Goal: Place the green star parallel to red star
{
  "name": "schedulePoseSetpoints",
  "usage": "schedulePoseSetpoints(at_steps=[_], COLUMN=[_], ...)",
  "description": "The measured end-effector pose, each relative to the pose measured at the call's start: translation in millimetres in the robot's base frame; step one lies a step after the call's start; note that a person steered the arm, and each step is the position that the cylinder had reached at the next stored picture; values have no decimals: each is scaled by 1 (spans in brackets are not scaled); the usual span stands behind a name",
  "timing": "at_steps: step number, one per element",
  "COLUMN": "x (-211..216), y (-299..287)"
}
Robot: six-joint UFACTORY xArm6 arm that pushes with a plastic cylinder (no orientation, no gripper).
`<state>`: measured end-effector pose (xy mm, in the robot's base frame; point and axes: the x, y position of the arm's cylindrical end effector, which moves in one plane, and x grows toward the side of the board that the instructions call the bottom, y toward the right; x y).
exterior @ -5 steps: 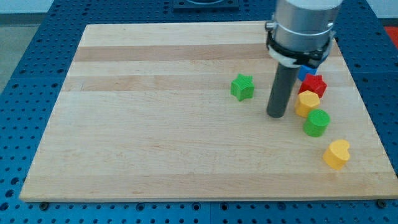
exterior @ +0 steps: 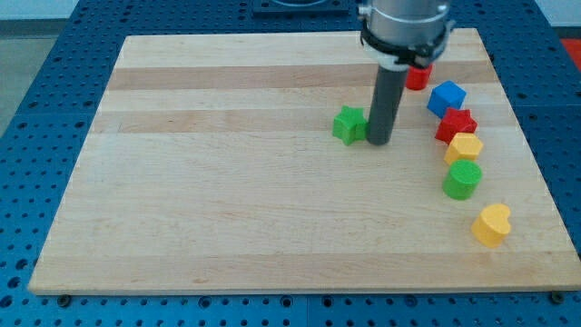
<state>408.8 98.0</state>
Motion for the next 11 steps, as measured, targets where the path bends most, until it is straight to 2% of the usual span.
schedulePoseSetpoints(at_steps=[1,2,3,6,8,10,11], x=[-36,-11,35,45,59,-31,20], y=[-7,-16,-20,-80,-97,-97,-90])
